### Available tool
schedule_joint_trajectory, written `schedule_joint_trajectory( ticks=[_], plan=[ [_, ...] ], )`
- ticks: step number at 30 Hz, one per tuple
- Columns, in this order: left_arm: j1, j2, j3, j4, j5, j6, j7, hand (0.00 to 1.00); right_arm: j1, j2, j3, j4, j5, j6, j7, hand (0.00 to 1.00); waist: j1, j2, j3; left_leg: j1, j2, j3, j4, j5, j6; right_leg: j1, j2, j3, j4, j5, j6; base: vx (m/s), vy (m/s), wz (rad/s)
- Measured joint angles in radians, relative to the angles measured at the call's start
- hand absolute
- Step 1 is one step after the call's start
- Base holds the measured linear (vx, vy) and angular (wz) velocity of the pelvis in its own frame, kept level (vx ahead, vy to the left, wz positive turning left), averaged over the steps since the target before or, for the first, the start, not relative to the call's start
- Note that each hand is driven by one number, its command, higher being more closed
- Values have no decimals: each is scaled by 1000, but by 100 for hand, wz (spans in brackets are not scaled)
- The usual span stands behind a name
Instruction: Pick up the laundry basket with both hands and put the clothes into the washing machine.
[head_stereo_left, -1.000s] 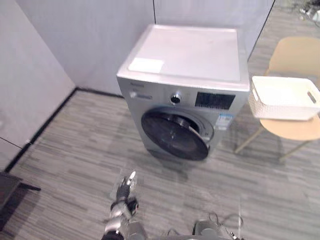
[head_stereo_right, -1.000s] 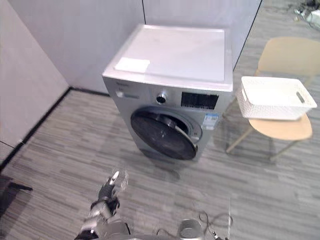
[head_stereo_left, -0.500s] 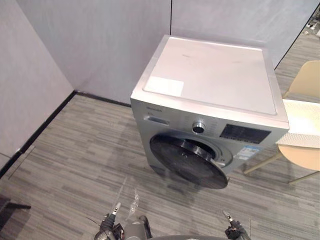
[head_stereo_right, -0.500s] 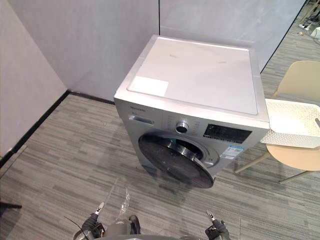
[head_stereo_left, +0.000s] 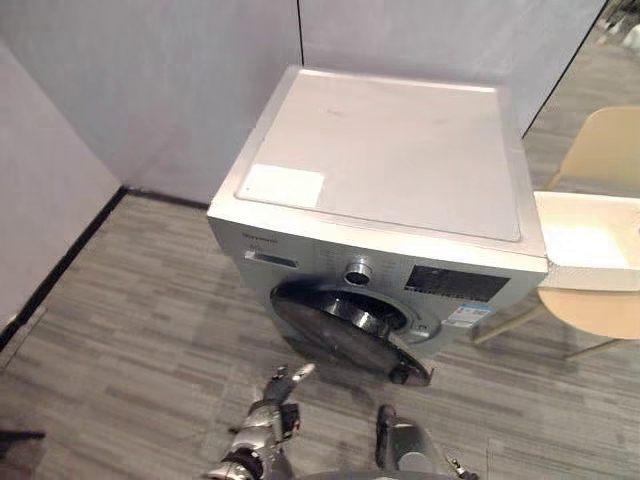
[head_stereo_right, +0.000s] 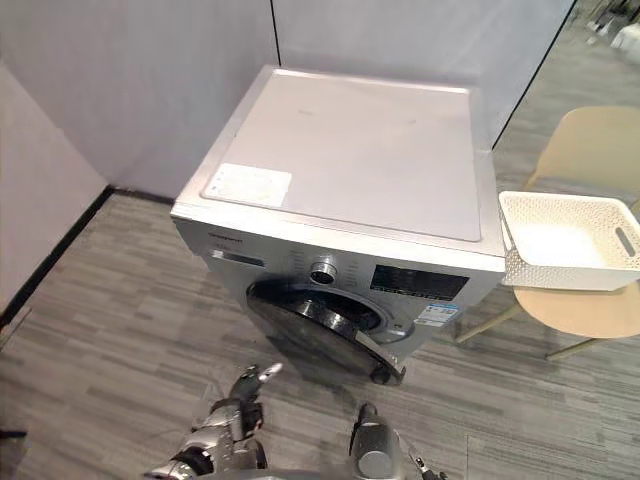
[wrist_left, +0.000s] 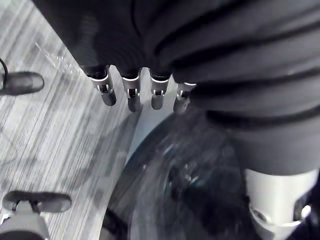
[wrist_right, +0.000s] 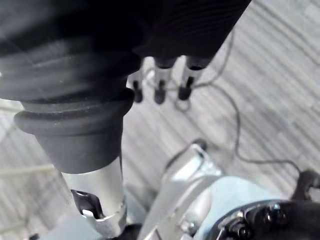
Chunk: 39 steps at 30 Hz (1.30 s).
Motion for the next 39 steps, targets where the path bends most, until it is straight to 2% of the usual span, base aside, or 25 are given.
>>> schedule_joint_trajectory(
  ticks=[3,5,7,10,13,14,15,16,17,18,21,25,29,32,34,36,38,39],
  plan=[
    [-22,-3,-28,-12,3,-3,-4,0,-1,5,54,-94,-10,-2,-1,0,11,-13,29,-14,14,-9,-20,31,-19,-11,11,-24,12,-11,-17,95,-158,28],
    [-56,-7,-46,-31,3,-10,2,0,-4,3,157,-281,25,-26,-2,0,12,-40,60,-101,14,-8,18,32,-19,-93,-2,-33,48,-8,-27,41,-46,14],
    [-90,-5,-70,-31,9,-10,8,0,-22,3,223,-401,39,-42,-1,0,17,-48,102,-135,13,-6,31,32,-19,-124,0,-30,56,0,-37,16,-14,-1],
    [-140,-7,-90,-30,15,-6,24,0,-31,6,307,-520,63,-57,6,0,17,-54,130,-164,13,36,40,32,-18,-177,7,6,57,11,-42,2,13,-32],
    [-290,-2,-90,-27,3,7,55,0,-37,2,340,-584,71,-71,12,0,8,-61,167,-179,15,120,39,26,-12,-245,27,80,46,40,-42,-20,25,-73],
    [-359,7,-54,23,-30,39,90,0,-37,-9,348,-592,77,-71,12,0,0,-64,184,-183,23,164,41,16,-8,-269,43,115,28,62,-42,-36,45,-92],
    [-396,34,-33,23,-55,49,105,0,-36,-15,349,-596,78,-71,12,0,-18,-73,198,-193,32,204,52,6,-7,-292,55,149,6,86,-39,-34,64,-96],
    [-419,46,-15,23,-76,59,112,0,-31,-18,349,-599,79,-71,12,0,-22,-78,206,-196,37,223,58,-1,-7,-302,63,163,-5,97,-37,-21,58,-93],
    [-475,72,15,25,-121,96,132,0,-12,-29,345,-607,83,-70,12,0,-27,-87,220,-202,51,256,76,-15,-8,-316,77,189,-21,114,-36,-19,37,-73],
    [-515,100,38,26,-161,108,144,0,13,-42,342,-618,99,-70,13,0,-43,-91,231,-208,65,269,99,-31,-7,-318,85,201,-33,124,-33,-16,17,-56],
    [-572,131,53,62,-237,155,162,0,69,-44,268,-577,104,-71,14,0,-48,-91,232,-229,85,294,153,-66,3,-322,95,218,-58,144,-28,-4,42,-27],
    [-597,105,28,60,-360,153,173,0,67,-39,190,-477,106,-65,10,0,-20,-90,232,-257,85,306,188,-101,23,-322,92,238,-115,186,-13,-13,78,-16],
    [-602,96,-38,47,-464,153,175,0,61,-20,190,-478,106,-41,18,0,-8,-90,231,-265,83,310,221,-108,30,-317,82,244,-126,207,-3,-3,79,-2],
    [-576,76,-38,0,-495,151,188,0,61,-6,204,-517,106,-29,30,0,-1,-88,230,-265,83,305,231,-108,30,-308,77,236,-124,207,-3,-22,17,7],
    [-507,74,-40,-93,-489,131,191,0,58,-6,235,-560,105,-29,39,0,2,-87,229,-264,84,290,235,-107,31,-295,75,223,-123,207,-3,-46,-16,16],
    [-416,73,-49,-195,-457,84,187,0,53,-5,265,-593,103,-29,41,0,3,-83,227,-247,87,269,245,-107,32,-256,70,196,-120,205,-4,-54,-10,32],
    [-346,73,-57,-248,-362,50,157,0,48,-1,272,-589,95,-30,50,0,10,-80,207,-235,81,253,242,-105,34,-232,60,176,-113,196,-12,-67,7,38],
    [-264,63,-57,-296,-300,2,126,0,49,1,272,-574,95,-30,57,0,11,-72,181,-222,68,232,225,-97,38,-209,46,155,-109,186,-10,-37,10,53]
  ],
)
